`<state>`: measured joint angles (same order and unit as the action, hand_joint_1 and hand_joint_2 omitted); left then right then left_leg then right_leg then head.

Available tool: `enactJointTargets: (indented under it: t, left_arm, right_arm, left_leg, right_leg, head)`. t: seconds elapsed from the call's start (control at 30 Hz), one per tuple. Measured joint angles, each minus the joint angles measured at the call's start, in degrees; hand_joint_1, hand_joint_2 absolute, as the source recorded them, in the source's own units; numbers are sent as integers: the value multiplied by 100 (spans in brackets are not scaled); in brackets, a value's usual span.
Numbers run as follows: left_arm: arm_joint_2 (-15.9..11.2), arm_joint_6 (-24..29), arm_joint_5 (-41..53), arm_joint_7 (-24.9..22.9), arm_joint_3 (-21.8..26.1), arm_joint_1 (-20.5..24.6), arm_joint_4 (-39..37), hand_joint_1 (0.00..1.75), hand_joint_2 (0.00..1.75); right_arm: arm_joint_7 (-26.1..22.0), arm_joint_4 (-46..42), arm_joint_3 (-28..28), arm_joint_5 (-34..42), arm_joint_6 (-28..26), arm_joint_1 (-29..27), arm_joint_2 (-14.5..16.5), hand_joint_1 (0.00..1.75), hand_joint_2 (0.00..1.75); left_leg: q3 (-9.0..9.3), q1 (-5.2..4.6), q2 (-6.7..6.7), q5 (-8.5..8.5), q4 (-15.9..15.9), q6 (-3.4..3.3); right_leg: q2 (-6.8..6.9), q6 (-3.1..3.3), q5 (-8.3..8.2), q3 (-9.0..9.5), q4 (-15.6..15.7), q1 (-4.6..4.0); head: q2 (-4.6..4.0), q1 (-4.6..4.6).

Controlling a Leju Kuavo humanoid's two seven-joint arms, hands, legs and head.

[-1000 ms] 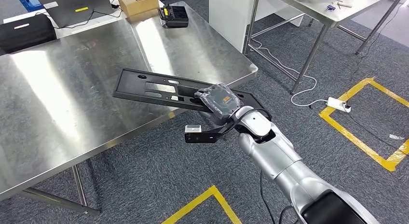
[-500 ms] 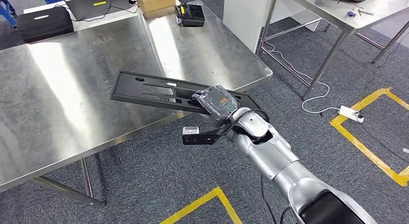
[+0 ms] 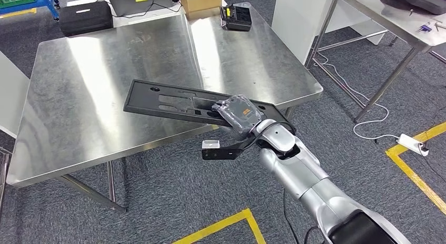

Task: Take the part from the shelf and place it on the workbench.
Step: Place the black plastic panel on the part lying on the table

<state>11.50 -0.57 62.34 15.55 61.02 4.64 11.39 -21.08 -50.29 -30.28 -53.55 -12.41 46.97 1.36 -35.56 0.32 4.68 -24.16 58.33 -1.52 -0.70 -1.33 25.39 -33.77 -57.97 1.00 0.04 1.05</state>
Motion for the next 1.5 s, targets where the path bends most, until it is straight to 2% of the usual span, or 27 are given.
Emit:
enactJointTargets:
  t: [0.07, 0.13, 0.17, 0.2, 0.23, 0.27, 0.33, 0.37, 0.47, 0.57, 0.63, 0.7, 0.73, 0.77, 0.8, 0.87, 0.93, 1.03, 1.1, 1.17, 1.23, 1.27, 1.3, 1.33, 1.4, 1.47, 1.5]
  left_arm:
    - [-6, 3, -1, 1, 0, 2, 1, 0, 175]
    - [-11, 4, -8, 4, 0, 12, 2, 0, 175]
    - [-15, 4, -15, 5, 0, 18, 2, 0, 175]
    - [-18, 4, -22, 7, 1, 21, 2, 0, 175]
    - [-22, 4, -29, 8, 1, 24, 2, 0, 175]
    - [-28, 4, -32, 8, 2, 22, 2, 0, 175]
    - [-36, 4, -33, 8, 2, 18, 2, 0, 175]
    - [-38, 4, -33, 7, 2, 17, 2, 0, 175]
    - [-29, 4, -33, 6, 1, 16, 2, 0, 175]
    - [-14, 6, -33, 8, 2, 6, 2, 0, 175]
    - [-1, 10, -36, 14, 2, 8, 2, 0, 175]
    - [7, 15, -38, 20, 2, 11, 2, 0, 175]
    - [9, 17, -39, 22, 2, 11, 2, 0, 175]
    - [11, 16, -38, 23, 2, 10, 2, 0, 175]
    - [13, 16, -38, 24, 2, 9, 2, 0, 175]
    - [19, 16, -37, 25, 2, 10, 2, 0, 175]
    - [22, 18, -37, 27, 2, 9, 2, 0, 175]
    - [20, 24, -37, 32, 2, 2, 3, 0, 175]
    - [18, 27, -37, 34, 2, 0, 4, 0, 175]
    - [16, 28, -38, 39, 2, 6, 4, 0, 175]
    - [12, 28, -44, 48, 3, 10, 4, 0, 175]
    - [11, 28, -48, 51, 4, 11, 4, 0, 175]
    - [9, 28, -51, 52, 4, 12, 4, 0, 175]
    - [7, 28, -52, 52, 4, 13, 4, 0, 175]
    - [4, 33, -52, 40, 4, 13, 4, 0, 175]
    - [1, 38, -51, 28, 4, 9, 4, 0, 175]
    - [0, 40, -51, 28, 4, 6, 4, 0, 175]
  right_arm:
    - [1, -1, 0, -1, 0, 12, 25, 175, 175]
    - [1, -1, -1, 0, 2, 18, 37, 175, 175]
    - [1, 1, -1, 0, 6, 15, 37, 175, 175]
    - [1, 2, -2, 0, 10, 12, 37, 175, 175]
    - [1, 4, -2, 0, 15, 9, 37, 175, 175]
    - [1, 4, -3, 0, 17, 8, 39, 175, 175]
    - [-1, 4, -3, 0, 16, 12, 46, 175, 175]
    - [-1, 4, -2, 0, 15, 18, 50, 175, 175]
    - [-5, 11, -2, 3, 11, 52, 58, 175, 175]
    - [-11, 23, -3, 4, 11, 70, 80, 175, 175]
    - [-19, 32, -2, 6, 11, 94, 86, 175, 175]
    - [-26, 51, -2, 8, 14, 99, 81, 175, 175]
    - [-27, 67, -3, 7, 15, 89, 78, 175, 175]
    - [-26, 85, -4, 4, 15, 78, 75, 175, 175]
    - [-26, 99, -5, 2, 14, 72, 73, 175, 175]
    - [-27, 114, -5, -3, 12, 79, 71, 175, 175]
    - [-29, 121, -5, -4, 11, 94, 76, 175, 175]
    - [-37, 129, -13, -8, 9, 102, 97, 175, 175]
    - [-40, 129, -19, -9, 8, 116, 122, 175, 175]
    - [-44, 132, -19, -8, 7, 124, 140, 175, 175]
    - [-45, 150, -21, -7, 7, 114, 144, 175, 175]
    - [-45, 162, -26, -7, 7, 107, 144, 175, 175]
    - [-45, 171, -33, -7, 7, 102, 145, 175, 175]
    - [-46, 175, -42, -7, 7, 101, 146, 175, 175]
    - [-47, 177, -57, -7, 7, 119, 151, 175, 175]
    - [-48, 180, -66, -6, 7, 141, 150, 175, 175]
    - [-48, 181, -72, -5, 7, 148, 149, 175, 175]
  left_leg:
    - [-107, 13, -164, -169, 244, 68]
    - [-418, 26, -345, -524, 903, 129]
    - [-606, 34, -376, -676, 1274, 151]
    - [-736, 37, -386, -742, 1520, 165]
    - [-766, 38, -390, -696, 1567, 170]
    - [-679, 39, -404, -550, 1386, 164]
    - [-326, 37, -475, -180, 704, 134]
    - [-155, 23, -552, -77, 382, 114]
    - [14, -32, -648, -48, 15, 35]
    - [29, -22, -533, -11, -38, -55]
    - [65, 8, -469, 30, -91, -125]
    - [66, 13, -395, 38, -97, -157]
    - [66, 13, -348, 38, -95, -159]
    - [67, 13, -297, 36, -92, -159]
    - [70, 15, -244, 34, -86, -157]
    - [70, 21, -147, 18, -55, -131]
    - [41, 6, -71, -17, -1, -72]
    - [5, 26, -22, -26, 6, 26]
    - [-51, 35, -139, -120, 131, 91]
    - [-288, 32, -321, -425, 654, 144]
    - [-641, 38, -385, -740, 1371, 174]
    - [-740, 37, -390, -777, 1563, 173]
    - [-728, 35, -396, -705, 1542, 159]
    - [-601, 30, -418, -544, 1302, 129]
    - [-187, -9, -560, -209, 523, 25]
    - [34, -63, -667, -99, 74, -67]
    - [35, -80, -664, -116, 46, -91]
  right_leg:
    - [54, 88, -12, 16, 26, 23]
    - [120, 150, -3, 25, 31, 17]
    - [160, 164, 3, 25, 30, 10]
    - [203, 169, 8, 26, 29, 5]
    - [243, 172, 12, 30, 28, 3]
    - [279, 171, 18, 37, 28, 1]
    - [330, 163, 30, 58, 28, -3]
    - [351, 153, 38, 67, 28, -15]
    - [416, 105, 59, 65, 28, -78]
    - [442, 26, 103, 56, -4, -98]
    - [290, 23, 296, -131, -398, -93]
    - [154, 59, 591, -517, -1175, -71]
    - [132, 56, 683, -694, -1503, -66]
    - [122, 31, 693, -783, -1646, -61]
    - [113, -15, 611, -759, -1553, -52]
    - [42, -122, 278, -434, -809, -11]
    - [-41, -136, 43, -132, -175, 16]
    - [-13, -7, -11, -72, -43, -3]
    - [31, 76, -28, -62, -24, 16]
    - [78, 133, -28, -51, -13, 21]
    - [145, 165, -17, -47, -14, -6]
    - [183, 177, -11, -43, -14, -21]
    - [218, 185, -6, -37, -15, -35]
    - [248, 192, 0, -26, -15, -51]
    - [301, 199, 14, -3, -14, -92]
    - [351, 178, 27, 2, -10, -124]
    - [379, 154, 29, 3, -3, -133]
  head:
    - [0, 34]
    - [0, 75]
    - [0, 81]
    - [0, 81]
    - [0, 83]
    - [0, 83]
    - [0, 85]
    - [0, 84]
    - [0, 72]
    - [0, 58]
    - [0, 45]
    - [0, 26]
    - [0, 17]
    - [0, 12]
    - [0, 7]
    - [0, -2]
    - [0, -9]
    - [0, -5]
    - [0, 17]
    - [0, 57]
    - [0, 72]
    - [0, 73]
    - [0, 76]
    - [0, 75]
    - [0, 72]
    - [0, 69]
    - [0, 66]
